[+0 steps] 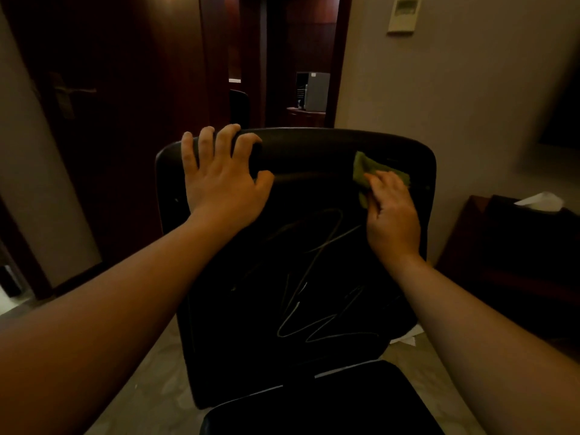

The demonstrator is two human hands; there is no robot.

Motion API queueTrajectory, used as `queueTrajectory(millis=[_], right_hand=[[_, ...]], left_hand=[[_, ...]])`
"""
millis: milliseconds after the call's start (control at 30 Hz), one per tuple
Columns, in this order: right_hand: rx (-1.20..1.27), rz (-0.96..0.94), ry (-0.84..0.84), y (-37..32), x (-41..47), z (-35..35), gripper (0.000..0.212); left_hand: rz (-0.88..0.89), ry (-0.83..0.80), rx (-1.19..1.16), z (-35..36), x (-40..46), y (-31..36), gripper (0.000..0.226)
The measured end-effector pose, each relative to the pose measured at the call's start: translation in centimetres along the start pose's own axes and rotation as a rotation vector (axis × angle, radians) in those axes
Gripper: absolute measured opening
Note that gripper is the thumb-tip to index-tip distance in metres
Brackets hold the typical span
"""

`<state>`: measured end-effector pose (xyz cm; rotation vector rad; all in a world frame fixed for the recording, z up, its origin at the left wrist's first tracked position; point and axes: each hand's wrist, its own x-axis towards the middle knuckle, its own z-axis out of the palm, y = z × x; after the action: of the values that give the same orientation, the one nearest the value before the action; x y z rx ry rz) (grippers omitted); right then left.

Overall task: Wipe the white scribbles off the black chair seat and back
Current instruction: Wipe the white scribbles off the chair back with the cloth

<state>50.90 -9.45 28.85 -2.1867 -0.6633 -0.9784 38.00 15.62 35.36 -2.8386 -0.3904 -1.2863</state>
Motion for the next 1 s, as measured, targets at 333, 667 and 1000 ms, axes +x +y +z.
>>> queueTrajectory(millis=[333,667,1000], right_hand=[[0.006,0.02,0.042,-1.0,-0.6,-0.2,0.038],[0.012,-0.111,0.016,2.6,0.5,-0.2,0.041],[0.192,0.355,0.29,1.1,-0.4,1.9,0.039]], left_hand=[[0.179,-0.095,0.004,2.7,0.9,7.2,0.058],[0.253,-0.164,0.023,4.7,5.4,11.2,0.071],[0.255,-0.039,0.083,6.2,4.7,10.8,0.073]])
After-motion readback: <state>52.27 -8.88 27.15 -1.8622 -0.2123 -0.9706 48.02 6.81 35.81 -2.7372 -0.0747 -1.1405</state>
